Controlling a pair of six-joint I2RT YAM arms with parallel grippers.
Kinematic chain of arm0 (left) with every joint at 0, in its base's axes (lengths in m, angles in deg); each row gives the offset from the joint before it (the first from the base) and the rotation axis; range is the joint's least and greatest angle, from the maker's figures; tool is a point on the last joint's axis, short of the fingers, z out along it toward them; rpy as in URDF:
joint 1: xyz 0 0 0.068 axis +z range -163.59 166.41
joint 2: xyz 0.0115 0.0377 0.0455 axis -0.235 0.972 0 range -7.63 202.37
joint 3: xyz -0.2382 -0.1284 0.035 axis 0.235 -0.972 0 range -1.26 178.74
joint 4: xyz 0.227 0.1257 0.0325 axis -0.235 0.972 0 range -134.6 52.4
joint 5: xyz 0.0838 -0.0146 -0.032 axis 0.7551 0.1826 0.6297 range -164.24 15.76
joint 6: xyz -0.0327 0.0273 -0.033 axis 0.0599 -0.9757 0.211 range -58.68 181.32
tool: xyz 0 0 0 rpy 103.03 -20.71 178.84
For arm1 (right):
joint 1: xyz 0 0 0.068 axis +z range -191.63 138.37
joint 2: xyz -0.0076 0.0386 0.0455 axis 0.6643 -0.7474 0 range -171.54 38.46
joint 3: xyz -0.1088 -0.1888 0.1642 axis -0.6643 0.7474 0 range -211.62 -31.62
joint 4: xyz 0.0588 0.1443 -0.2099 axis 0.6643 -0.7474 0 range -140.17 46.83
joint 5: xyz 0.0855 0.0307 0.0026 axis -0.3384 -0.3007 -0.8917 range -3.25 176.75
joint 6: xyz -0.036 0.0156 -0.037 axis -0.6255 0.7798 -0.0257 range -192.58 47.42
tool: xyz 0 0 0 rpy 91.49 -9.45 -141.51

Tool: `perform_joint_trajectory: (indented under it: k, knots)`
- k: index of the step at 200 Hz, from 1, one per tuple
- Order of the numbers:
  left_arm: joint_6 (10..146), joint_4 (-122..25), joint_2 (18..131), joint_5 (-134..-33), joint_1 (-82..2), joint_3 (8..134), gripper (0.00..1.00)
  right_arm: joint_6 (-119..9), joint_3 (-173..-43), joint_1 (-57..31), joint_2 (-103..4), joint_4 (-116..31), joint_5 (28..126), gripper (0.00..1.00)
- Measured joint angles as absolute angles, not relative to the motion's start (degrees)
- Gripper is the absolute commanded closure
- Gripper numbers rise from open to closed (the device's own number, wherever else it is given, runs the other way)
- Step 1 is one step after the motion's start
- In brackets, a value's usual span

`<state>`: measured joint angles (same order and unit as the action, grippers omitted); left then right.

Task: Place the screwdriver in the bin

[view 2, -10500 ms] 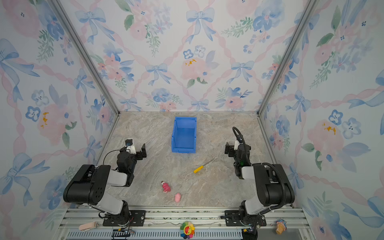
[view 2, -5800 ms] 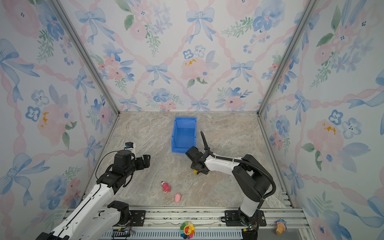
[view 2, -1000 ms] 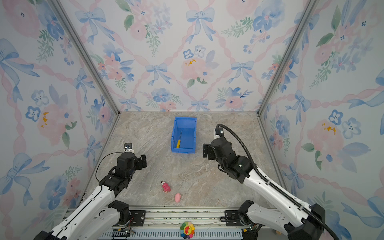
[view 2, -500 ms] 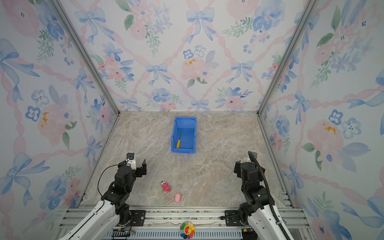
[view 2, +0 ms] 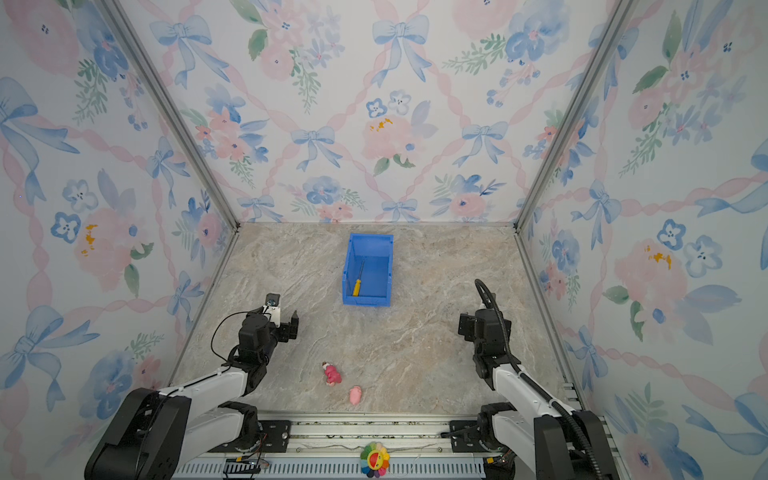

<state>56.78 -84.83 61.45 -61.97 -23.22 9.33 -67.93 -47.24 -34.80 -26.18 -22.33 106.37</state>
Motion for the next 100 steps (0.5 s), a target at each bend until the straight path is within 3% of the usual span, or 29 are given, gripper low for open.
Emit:
perform_joint_trajectory:
  k: [61,100]
  knots:
    - [59.19,-98.27,78.46,-68.13,-17.17,16.87,0.02,-71.5,-56.24,-37.64,-47.88,-1.37,97.21,0.03]
    - [61.53,-104.65,80.49,-68.37,-15.18,14.36,0.02,-72.2,-54.58,-38.54,-50.29,3.4,94.17,0.03]
